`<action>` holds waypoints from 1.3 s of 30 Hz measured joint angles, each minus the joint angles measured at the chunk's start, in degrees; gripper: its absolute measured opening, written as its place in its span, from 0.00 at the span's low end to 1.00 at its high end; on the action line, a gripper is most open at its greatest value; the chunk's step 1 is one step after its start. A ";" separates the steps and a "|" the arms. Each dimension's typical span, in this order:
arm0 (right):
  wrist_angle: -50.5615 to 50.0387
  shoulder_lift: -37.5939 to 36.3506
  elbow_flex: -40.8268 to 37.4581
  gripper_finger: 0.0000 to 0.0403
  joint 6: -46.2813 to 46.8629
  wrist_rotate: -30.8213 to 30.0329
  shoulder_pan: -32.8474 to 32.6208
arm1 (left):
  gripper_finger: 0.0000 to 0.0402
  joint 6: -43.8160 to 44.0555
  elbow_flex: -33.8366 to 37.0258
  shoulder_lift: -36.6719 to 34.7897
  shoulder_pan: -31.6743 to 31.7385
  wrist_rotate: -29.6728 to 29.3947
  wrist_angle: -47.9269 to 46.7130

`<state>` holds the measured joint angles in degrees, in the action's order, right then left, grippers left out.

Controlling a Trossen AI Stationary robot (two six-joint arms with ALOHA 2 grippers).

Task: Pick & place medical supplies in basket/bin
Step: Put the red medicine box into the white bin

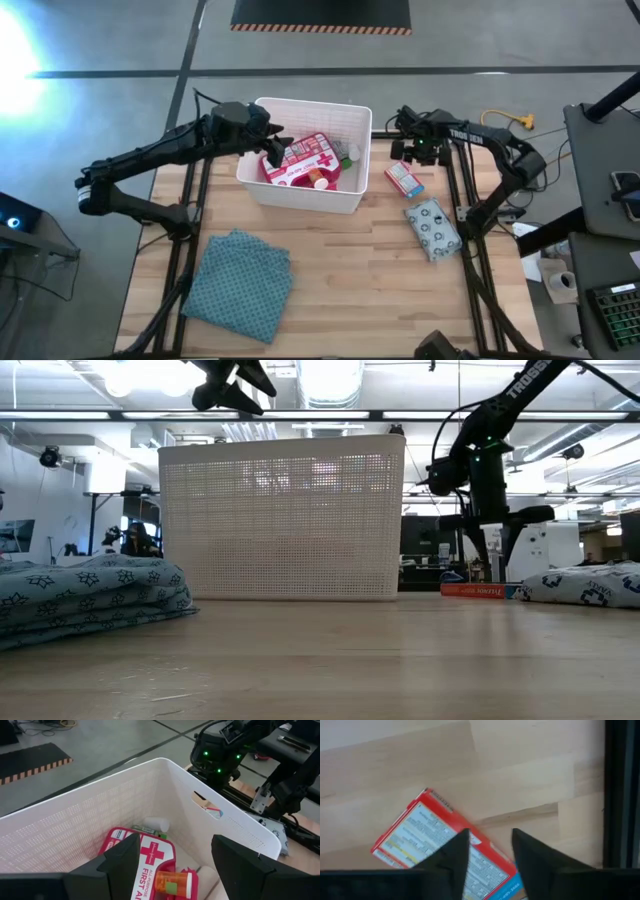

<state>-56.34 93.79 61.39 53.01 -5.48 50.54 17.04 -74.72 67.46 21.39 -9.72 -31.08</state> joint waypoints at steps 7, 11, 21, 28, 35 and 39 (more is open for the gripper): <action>-0.08 1.53 -0.02 0.04 -1.18 -0.70 1.41 | 0.56 0.00 0.02 0.03 0.00 -0.02 0.01; -0.57 4.00 -0.02 0.03 -1.08 -0.70 1.95 | 0.56 0.27 0.04 0.03 0.00 -0.01 0.00; -2.45 9.46 0.00 0.03 -4.30 2.82 2.07 | 0.56 2.16 0.07 -0.10 0.00 -0.02 -1.10; -2.99 11.44 0.31 0.03 -9.67 8.82 0.26 | 0.56 2.18 0.07 -0.10 0.00 -0.02 -1.10; -4.11 3.35 0.22 0.03 -13.82 18.27 -5.74 | 0.56 3.54 0.09 -0.10 -0.02 -0.02 -1.48; -0.09 -2.67 0.31 0.03 -9.38 8.72 -7.02 | 0.56 3.57 0.09 -0.13 -0.12 -0.02 -1.54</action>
<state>-56.43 91.12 61.69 43.63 3.24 43.53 20.61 -74.63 67.33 21.27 -9.74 -32.62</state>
